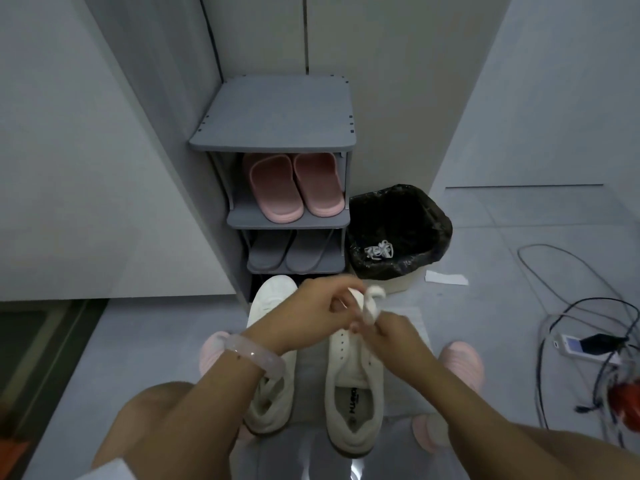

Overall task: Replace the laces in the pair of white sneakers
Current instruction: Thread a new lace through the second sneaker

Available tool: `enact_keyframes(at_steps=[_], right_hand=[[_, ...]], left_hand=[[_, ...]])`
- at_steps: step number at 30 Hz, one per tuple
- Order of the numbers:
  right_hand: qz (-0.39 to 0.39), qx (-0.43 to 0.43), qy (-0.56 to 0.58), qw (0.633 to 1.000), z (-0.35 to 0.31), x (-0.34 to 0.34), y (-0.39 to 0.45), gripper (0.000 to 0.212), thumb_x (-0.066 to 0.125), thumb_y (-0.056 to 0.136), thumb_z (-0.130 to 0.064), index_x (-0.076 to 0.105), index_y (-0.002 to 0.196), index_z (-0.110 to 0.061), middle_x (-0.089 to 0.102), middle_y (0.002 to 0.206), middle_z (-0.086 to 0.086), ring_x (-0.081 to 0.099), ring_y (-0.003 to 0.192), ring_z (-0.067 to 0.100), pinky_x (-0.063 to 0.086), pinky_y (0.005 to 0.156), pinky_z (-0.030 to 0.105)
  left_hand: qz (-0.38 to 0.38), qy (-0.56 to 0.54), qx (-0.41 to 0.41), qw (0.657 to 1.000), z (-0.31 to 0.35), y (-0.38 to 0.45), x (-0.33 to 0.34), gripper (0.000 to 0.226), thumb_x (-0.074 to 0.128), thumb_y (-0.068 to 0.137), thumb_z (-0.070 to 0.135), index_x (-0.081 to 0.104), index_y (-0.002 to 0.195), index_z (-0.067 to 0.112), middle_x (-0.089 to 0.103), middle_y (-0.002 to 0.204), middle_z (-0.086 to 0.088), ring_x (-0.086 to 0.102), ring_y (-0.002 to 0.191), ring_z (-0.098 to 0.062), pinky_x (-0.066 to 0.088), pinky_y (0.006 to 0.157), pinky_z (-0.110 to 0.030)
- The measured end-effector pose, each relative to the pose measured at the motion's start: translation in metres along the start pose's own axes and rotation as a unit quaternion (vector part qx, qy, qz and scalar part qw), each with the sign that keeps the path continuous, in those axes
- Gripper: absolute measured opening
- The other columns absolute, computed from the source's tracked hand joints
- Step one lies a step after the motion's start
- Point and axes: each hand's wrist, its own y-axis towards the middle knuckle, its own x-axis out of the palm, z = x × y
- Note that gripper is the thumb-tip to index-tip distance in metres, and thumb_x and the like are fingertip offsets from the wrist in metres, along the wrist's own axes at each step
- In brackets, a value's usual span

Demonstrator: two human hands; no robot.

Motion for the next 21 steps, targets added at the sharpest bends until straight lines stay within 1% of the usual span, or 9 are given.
enact_keyframes(at_steps=[2,4,6,8,11,13,15,18,21], right_hand=[[0.057,0.012,0.018,0.998,0.007,-0.008,0.005,0.026,0.051,0.094,-0.026,0.065,0.079,-0.011,0.052,0.059,-0.007,0.050,0.057,0.008,0.037,0.052,0.013],[0.067,0.019,0.024,0.997,0.012,-0.012,0.007,0.027,0.048,0.096,-0.026,0.061,0.073,-0.020,0.049,0.054,-0.011,0.047,0.053,0.002,0.037,0.051,0.010],[0.073,0.023,0.038,0.996,0.010,-0.008,0.009,0.030,0.045,0.097,-0.025,0.060,0.073,-0.019,0.049,0.052,-0.012,0.047,0.052,0.000,0.036,0.052,0.008],[0.073,0.022,0.055,0.996,0.007,-0.001,0.008,0.032,0.042,0.098,-0.024,0.061,0.073,-0.016,0.050,0.055,-0.014,0.049,0.055,0.000,0.037,0.055,0.005],[0.085,0.017,0.041,0.995,-0.003,0.003,0.006,0.037,0.041,0.098,-0.026,0.065,0.075,-0.009,0.052,0.059,-0.009,0.049,0.057,0.004,0.036,0.054,0.008],[0.118,-0.013,0.057,0.991,-0.019,-0.007,0.005,0.041,0.041,0.098,-0.026,0.057,0.062,-0.014,0.047,0.051,-0.007,0.046,0.047,0.003,0.034,0.050,0.015],[0.163,-0.065,0.110,0.978,-0.037,-0.024,0.004,0.042,0.042,0.097,-0.025,0.050,0.056,-0.022,0.043,0.045,-0.005,0.046,0.042,0.006,0.035,0.046,0.018],[0.197,-0.140,0.121,0.963,-0.052,-0.043,-0.005,0.037,0.039,0.095,-0.029,0.049,0.059,-0.027,0.042,0.045,-0.006,0.047,0.045,0.008,0.036,0.047,0.017],[0.184,-0.139,0.147,0.962,-0.054,-0.040,-0.015,0.033,0.036,0.088,-0.038,0.051,0.061,-0.025,0.043,0.045,-0.006,0.049,0.047,0.009,0.037,0.048,0.015]], left_hand=[[0.035,0.029,-0.037,0.998,-0.021,0.002,0.006,0.009,0.058,0.087,0.014,0.062,0.084,0.021,0.068,0.075,0.006,0.066,0.071,-0.007,0.045,0.064,-0.016],[-0.075,0.137,-0.011,0.988,-0.042,0.003,0.027,0.017,0.055,0.090,0.017,0.068,0.096,0.009,0.069,0.097,-0.004,0.064,0.092,-0.015,0.045,0.080,-0.022],[-0.174,0.209,0.051,0.961,-0.057,0.001,0.055,0.035,0.054,0.090,0.016,0.058,0.123,0.007,0.055,0.130,-0.009,0.050,0.120,-0.019,0.035,0.100,-0.027],[-0.168,0.212,0.107,0.957,-0.067,0.002,0.072,0.050,0.055,0.089,0.013,0.042,0.138,0.009,0.039,0.144,-0.008,0.035,0.134,-0.020,0.026,0.110,-0.032],[-0.148,0.191,0.119,0.963,-0.081,0.003,0.079,0.048,0.050,0.093,0.009,0.038,0.139,0.008,0.038,0.146,-0.008,0.034,0.135,-0.022,0.025,0.112,-0.037],[-0.157,0.226,0.089,0.957,-0.089,0.001,0.083,0.048,0.044,0.097,0.014,0.031,0.143,0.012,0.028,0.151,-0.005,0.024,0.141,-0.016,0.009,0.118,-0.033],[-0.172,0.253,0.055,0.950,-0.093,0.000,0.085,0.050,0.039,0.098,0.016,0.022,0.146,0.014,0.015,0.155,-0.002,0.011,0.144,-0.010,-0.010,0.114,-0.022],[-0.180,0.242,0.043,0.952,-0.091,0.000,0.085,0.050,0.038,0.099,0.014,0.021,0.145,0.014,0.010,0.156,-0.003,0.007,0.144,-0.010,-0.012,0.111,-0.018],[-0.173,0.234,0.030,0.956,-0.089,0.000,0.084,0.050,0.038,0.098,0.013,0.022,0.145,0.013,0.011,0.156,-0.003,0.007,0.144,-0.010,-0.011,0.112,-0.019]])
